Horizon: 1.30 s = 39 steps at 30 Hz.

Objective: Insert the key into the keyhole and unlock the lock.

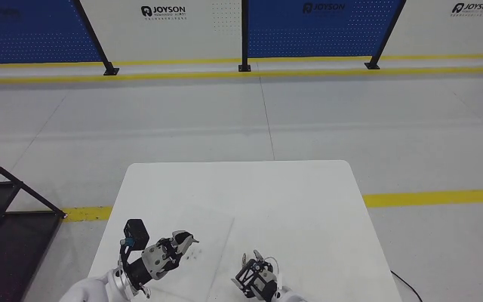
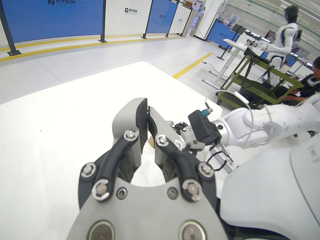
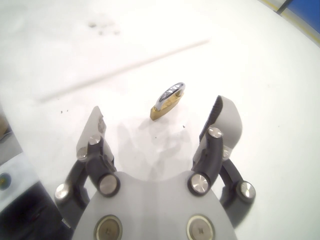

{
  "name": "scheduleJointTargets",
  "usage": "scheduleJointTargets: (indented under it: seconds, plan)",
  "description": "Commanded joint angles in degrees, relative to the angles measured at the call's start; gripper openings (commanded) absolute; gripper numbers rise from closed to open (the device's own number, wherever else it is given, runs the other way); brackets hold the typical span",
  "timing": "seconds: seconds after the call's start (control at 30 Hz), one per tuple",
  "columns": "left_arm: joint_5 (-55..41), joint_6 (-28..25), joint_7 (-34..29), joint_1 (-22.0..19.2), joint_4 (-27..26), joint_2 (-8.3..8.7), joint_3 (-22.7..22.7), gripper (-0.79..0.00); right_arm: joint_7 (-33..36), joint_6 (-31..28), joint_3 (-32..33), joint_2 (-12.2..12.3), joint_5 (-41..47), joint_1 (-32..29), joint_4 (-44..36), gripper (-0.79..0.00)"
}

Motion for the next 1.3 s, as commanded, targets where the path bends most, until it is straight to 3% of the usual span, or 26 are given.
scheduleJointTargets:
  seconds: [0.0,0.43,0.53,0.6,0.83,1.03,1.27]
  plan:
    - [0.00,0.00,0.00,0.00,0.00,0.00,0.00,-0.785,-0.06,0.54,-0.43,-0.21,0.33,0.69,0.76,-0.400]
    - [0.00,0.00,0.00,0.00,0.00,0.00,0.00,-0.785,0.04,2.13,-1.91,-0.92,1.42,2.95,3.42,-0.585]
    - [0.00,0.00,0.00,0.00,0.00,0.00,0.00,-0.785,-0.22,2.38,-1.92,-0.96,1.77,3.01,3.50,-0.656]
    - [0.00,0.00,0.00,0.00,0.00,0.00,0.00,-0.785,-0.58,2.55,-1.85,-0.95,1.96,2.94,3.43,-0.785]
    - [-0.49,1.02,0.24,-0.49,0.05,-0.05,0.38,-0.785,-3.89,3.47,0.38,-0.59,4.36,1.99,0.85,-0.785]
    - [-6.09,1.57,0.62,-1.63,0.63,-0.10,2.06,-0.785,-9.07,-3.41,6.04,0.13,18.31,0.26,-3.03,-0.785]
    - [-18.69,-3.21,-0.74,-3.09,2.96,0.10,5.55,-0.785,-14.98,-18.54,11.56,1.04,35.43,-1.21,-4.94,-0.785]
